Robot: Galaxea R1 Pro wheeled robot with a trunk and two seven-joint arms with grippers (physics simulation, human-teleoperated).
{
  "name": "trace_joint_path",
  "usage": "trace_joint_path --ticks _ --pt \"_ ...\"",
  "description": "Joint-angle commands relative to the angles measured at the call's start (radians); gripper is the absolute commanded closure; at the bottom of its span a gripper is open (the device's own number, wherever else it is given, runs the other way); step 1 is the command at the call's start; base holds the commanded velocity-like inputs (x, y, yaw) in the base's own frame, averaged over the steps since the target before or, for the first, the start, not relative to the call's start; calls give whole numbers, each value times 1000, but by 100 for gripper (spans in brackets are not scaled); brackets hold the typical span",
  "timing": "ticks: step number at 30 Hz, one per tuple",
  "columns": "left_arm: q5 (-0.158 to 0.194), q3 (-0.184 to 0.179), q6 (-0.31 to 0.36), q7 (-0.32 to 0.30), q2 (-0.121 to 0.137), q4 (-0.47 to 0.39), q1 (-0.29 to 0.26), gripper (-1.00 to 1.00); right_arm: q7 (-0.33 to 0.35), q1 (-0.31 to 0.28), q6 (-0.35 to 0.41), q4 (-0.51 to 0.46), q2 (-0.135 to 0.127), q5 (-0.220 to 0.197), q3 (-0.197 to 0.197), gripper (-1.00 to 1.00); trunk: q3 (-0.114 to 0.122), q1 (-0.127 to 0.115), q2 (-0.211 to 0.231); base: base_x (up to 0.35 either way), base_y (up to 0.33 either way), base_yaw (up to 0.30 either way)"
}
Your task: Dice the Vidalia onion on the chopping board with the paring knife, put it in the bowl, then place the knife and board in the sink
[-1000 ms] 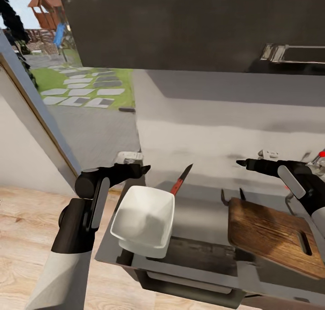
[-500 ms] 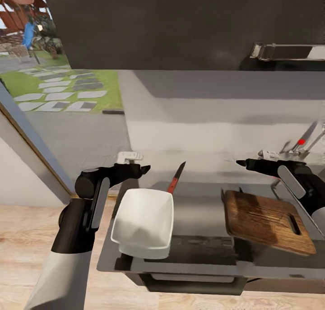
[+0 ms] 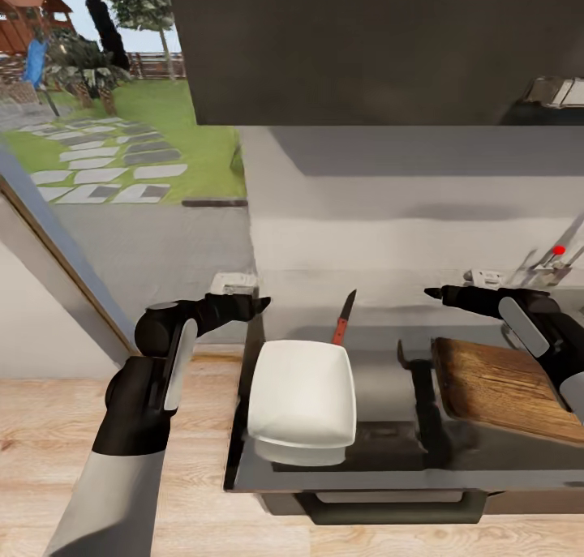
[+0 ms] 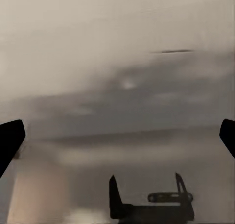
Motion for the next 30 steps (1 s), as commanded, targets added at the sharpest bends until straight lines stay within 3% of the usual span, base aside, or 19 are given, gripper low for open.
trace_joint_path --ticks 1,6,8,14,25,30 --pt "0 1 5 -1 0 0 -1 -100 2 -1 3 -1 -1 1 3 -100 -2 1 -2 0 322 -1" --pt "7 10 17 -6 -22 -23 22 -100 14 -24 8 -23 -24 -7 3 -100 -2 1 -2 0 64 0" --pt "8 16 18 -6 -20 -23 33 -100 14 -24 14 -35 -33 -7 6 -100 -2 1 -2 0 0 0" --pt "9 31 -2 -5 -19 11 67 -100 14 -7 43 -61 -31 -7 10 -100 -2 1 -2 0 122 0" --pt "9 92 -3 -5 -19 43 68 -100 14 -6 69 -63 -30 -7 10 -100 -2 1 -2 0 308 0" --pt "10 120 -3 -5 -19 44 68 -100 14 -6 78 -63 -30 -7 10 -100 -2 1 -2 0 107 0"
